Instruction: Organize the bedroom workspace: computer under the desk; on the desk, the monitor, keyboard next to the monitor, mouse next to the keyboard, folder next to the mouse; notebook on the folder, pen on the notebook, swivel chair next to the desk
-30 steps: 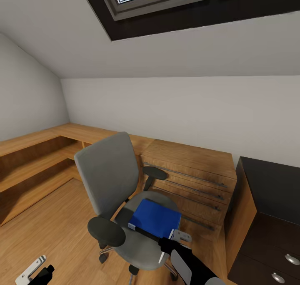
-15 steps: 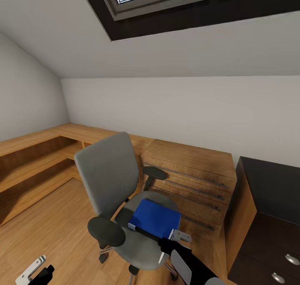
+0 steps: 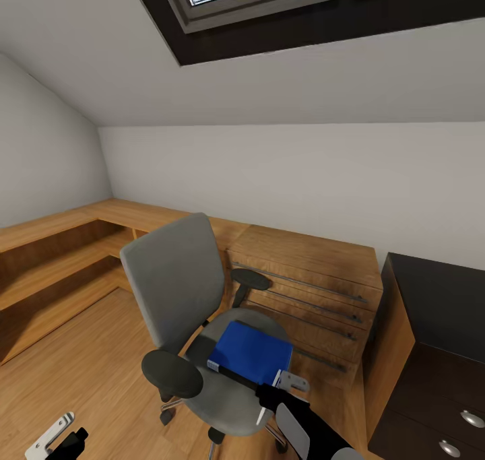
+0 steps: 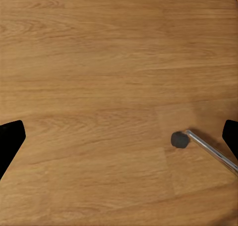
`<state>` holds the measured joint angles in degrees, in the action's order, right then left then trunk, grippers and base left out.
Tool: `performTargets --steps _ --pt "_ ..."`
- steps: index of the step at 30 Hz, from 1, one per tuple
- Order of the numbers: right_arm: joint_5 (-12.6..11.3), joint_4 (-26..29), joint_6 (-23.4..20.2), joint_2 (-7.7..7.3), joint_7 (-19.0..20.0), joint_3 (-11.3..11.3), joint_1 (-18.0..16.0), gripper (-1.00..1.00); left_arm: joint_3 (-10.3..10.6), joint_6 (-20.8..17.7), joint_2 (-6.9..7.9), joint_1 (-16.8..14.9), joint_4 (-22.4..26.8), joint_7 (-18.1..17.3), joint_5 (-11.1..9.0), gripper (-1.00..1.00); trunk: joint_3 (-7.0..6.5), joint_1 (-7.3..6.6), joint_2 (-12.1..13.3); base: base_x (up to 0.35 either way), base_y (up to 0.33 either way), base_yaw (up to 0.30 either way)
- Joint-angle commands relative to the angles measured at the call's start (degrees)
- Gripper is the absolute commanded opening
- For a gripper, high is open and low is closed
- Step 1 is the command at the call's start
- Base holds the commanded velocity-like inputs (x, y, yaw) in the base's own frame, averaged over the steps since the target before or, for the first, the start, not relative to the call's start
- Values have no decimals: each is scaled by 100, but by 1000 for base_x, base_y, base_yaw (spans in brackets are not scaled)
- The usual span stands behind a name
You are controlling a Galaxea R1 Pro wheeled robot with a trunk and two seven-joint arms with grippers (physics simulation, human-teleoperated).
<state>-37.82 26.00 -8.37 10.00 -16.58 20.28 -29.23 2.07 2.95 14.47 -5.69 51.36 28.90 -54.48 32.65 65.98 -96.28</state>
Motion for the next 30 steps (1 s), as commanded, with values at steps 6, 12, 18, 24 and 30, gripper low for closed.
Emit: performTargets --steps 6,12,18,24,30 --pt "-13 10 -17 0 84 19 -3 100 22 37 11 -3 6 28 -48 100 6 0 -3 0 0 0" --pt "-70 34 34 0 164 0 -12 100 24 28 -134 -3 132 42 -17 100 6 0 -3 0 0 0" --pt "-27 52 61 0 141 10 -12 100 30 30 -208 -3 65 37 21 100 6 0 -3 0 0 0" --pt "-23 54 64 0 139 11 -12 100 31 31 -216 -3 59 37 24 100 6 0 -3 0 0 0" --pt "-12 56 82 0 138 4 -12 100 31 31 -216 -3 57 37 58 100 6 0 -3 0 0 0"
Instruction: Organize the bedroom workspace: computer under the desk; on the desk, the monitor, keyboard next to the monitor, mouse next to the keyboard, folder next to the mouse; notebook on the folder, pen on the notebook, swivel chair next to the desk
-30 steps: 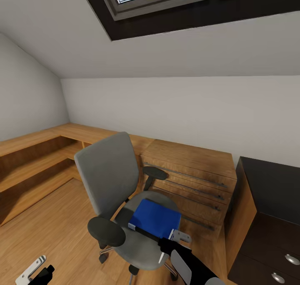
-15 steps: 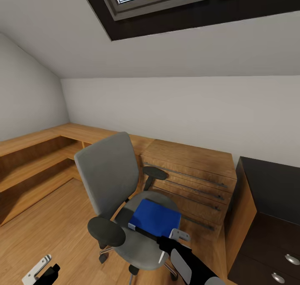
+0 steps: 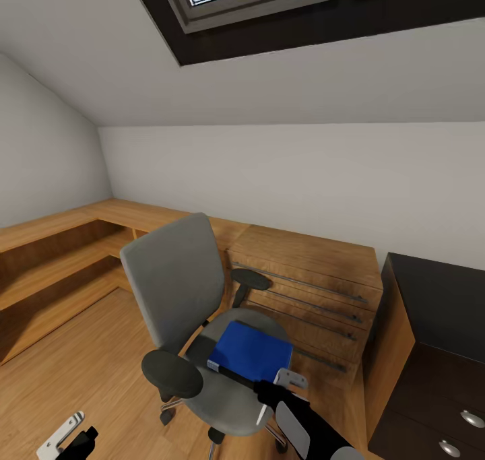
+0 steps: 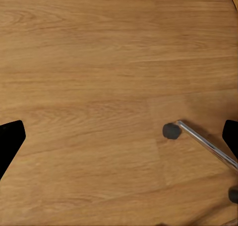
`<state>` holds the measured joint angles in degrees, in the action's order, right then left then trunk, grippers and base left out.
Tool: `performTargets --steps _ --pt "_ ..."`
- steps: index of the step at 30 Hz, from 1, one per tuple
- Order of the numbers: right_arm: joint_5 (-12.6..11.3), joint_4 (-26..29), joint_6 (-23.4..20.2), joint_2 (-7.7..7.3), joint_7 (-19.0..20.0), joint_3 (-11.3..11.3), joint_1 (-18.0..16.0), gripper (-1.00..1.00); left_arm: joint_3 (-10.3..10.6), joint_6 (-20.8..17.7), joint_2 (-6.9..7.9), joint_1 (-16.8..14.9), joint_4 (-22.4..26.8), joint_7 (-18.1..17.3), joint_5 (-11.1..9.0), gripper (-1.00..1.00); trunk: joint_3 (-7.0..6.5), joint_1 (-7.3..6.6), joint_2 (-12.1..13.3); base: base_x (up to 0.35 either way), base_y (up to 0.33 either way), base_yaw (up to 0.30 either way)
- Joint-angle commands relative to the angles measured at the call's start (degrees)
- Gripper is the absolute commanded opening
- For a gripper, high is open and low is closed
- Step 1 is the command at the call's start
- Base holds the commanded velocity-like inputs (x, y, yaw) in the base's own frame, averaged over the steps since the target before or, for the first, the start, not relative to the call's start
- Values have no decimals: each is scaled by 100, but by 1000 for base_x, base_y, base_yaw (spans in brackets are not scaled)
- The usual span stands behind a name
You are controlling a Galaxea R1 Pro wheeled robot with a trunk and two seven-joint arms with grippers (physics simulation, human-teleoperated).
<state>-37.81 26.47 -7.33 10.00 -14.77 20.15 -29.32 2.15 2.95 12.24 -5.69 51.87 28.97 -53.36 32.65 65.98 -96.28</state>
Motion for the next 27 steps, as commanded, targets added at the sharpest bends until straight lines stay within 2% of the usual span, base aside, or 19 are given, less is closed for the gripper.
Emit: performTargets --steps 1,8,9,19,20,24,27 --pt "-11 10 10 0 -43 16 -3 100 23 31 7 -3 5 29 -50 100 6 0 -3 0 0 0" --pt "0 8 234 0 -57 23 -3 100 23 31 7 -3 3 23 -44 100 6 0 -3 0 0 0" --pt "0 8 460 0 -54 22 -3 100 23 31 7 -3 3 21 -43 100 6 0 -3 0 0 0" --pt "-22 1 467 0 -56 -2 -3 100 23 31 7 -3 -1 21 -43 100 6 0 -3 0 0 0" --pt "-28 0 462 0 -59 -24 -3 100 23 31 7 -3 -1 21 -43 100 6 0 -3 0 0 0" --pt "-69 -1 441 0 -61 -375 -3 100 23 31 7 -3 -2 21 -43 100 6 0 -3 0 0 0" --pt "-80 -1 430 0 -61 -446 -3 100 23 31 7 -3 -2 21 -43 100 6 0 -3 0 0 0"
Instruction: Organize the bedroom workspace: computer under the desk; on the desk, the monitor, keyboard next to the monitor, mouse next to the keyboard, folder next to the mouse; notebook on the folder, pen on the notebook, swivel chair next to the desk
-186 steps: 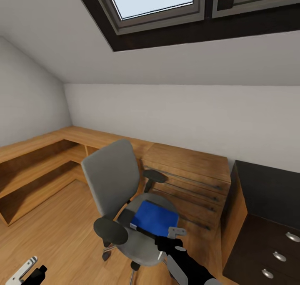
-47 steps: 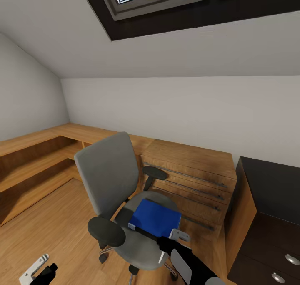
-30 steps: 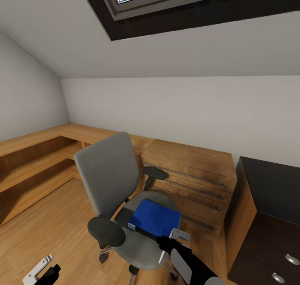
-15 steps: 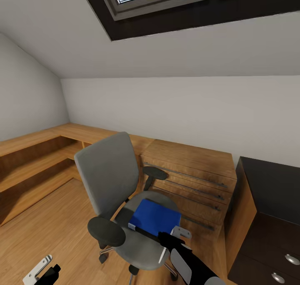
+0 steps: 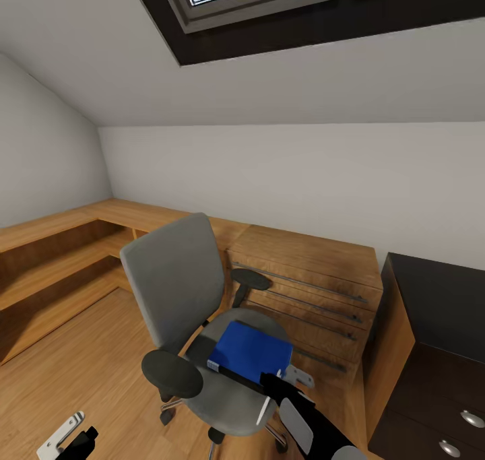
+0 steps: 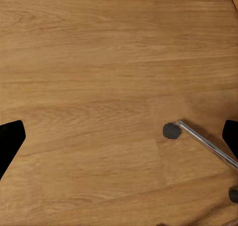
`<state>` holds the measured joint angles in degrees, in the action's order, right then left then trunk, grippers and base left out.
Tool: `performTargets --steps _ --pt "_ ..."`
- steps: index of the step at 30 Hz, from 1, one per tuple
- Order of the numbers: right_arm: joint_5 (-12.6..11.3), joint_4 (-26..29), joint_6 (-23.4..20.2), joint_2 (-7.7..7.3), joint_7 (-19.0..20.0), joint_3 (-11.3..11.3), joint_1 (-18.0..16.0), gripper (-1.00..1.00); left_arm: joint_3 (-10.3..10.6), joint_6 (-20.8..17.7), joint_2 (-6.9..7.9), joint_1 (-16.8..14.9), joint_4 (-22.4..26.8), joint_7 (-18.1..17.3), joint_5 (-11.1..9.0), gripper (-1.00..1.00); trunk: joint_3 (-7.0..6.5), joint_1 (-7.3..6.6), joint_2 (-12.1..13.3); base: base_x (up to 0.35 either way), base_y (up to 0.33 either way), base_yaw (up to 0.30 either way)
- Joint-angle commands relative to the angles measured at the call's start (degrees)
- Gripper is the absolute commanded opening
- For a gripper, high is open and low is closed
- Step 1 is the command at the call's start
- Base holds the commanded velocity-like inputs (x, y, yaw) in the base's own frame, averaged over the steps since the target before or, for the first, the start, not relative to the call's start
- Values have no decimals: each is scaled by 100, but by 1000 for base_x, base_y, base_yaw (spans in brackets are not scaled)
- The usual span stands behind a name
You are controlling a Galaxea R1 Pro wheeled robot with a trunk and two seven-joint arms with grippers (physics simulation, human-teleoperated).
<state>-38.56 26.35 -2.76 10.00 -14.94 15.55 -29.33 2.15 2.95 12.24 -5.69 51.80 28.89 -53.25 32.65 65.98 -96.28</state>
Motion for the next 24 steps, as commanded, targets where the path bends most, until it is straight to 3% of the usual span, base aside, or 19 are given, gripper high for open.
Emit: performTargets --steps 1,24 --pt "-7 9 -27 0 -44 7 -3 100 23 31 7 -3 6 29 -54 100 6 0 -3 0 0 0" --pt "-37 2 -49 0 -44 -57 -3 100 23 31 7 -3 6 21 -54 100 6 0 -3 31 0 0"
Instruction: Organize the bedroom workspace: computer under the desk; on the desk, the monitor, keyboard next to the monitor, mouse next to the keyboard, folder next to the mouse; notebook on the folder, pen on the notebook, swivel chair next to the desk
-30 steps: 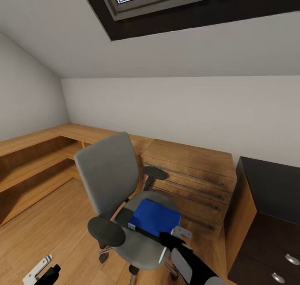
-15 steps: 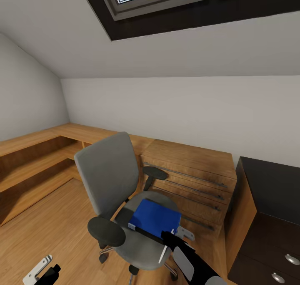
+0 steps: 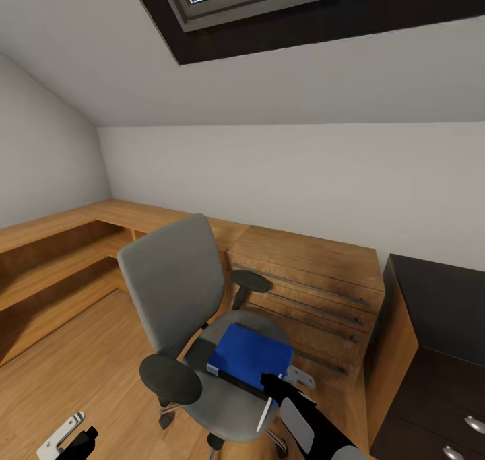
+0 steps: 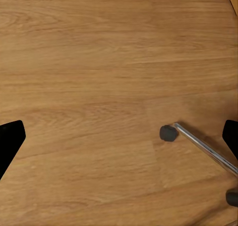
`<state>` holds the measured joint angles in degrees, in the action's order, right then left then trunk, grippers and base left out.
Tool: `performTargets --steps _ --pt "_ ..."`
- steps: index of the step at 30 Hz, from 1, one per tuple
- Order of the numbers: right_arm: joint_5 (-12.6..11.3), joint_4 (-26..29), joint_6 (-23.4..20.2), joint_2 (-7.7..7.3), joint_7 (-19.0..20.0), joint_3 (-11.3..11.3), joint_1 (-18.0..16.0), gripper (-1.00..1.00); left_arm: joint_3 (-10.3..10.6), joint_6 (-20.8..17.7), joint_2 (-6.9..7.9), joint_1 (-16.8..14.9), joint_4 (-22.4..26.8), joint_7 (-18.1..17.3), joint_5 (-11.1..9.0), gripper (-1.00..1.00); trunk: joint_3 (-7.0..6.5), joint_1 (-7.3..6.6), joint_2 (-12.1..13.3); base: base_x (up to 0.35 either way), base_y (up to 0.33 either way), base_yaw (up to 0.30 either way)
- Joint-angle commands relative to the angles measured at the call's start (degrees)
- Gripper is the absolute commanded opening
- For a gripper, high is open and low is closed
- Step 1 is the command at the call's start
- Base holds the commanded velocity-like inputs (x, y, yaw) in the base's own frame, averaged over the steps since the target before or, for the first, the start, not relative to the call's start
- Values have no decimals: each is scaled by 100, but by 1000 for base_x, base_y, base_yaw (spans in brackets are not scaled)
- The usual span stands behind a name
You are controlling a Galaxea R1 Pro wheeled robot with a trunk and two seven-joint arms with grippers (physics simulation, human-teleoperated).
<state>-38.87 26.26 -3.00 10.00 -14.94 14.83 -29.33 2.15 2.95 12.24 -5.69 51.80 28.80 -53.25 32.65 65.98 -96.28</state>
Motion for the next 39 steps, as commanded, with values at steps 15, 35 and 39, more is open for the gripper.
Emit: performTargets --steps 15,35,39 --pt "-270 10 -86 0 -53 21 -3 100 16 25 7 -3 3 28 -61 100 6 0 -3 25 0 0" --pt "-254 19 -70 0 -44 29 -3 100 14 22 7 -3 6 29 -71 100 6 0 -3 1 0 0" --pt "-263 19 -53 -12 -32 24 -3 100 14 22 7 -3 6 29 -72 100 6 0 -3 0 0 0"
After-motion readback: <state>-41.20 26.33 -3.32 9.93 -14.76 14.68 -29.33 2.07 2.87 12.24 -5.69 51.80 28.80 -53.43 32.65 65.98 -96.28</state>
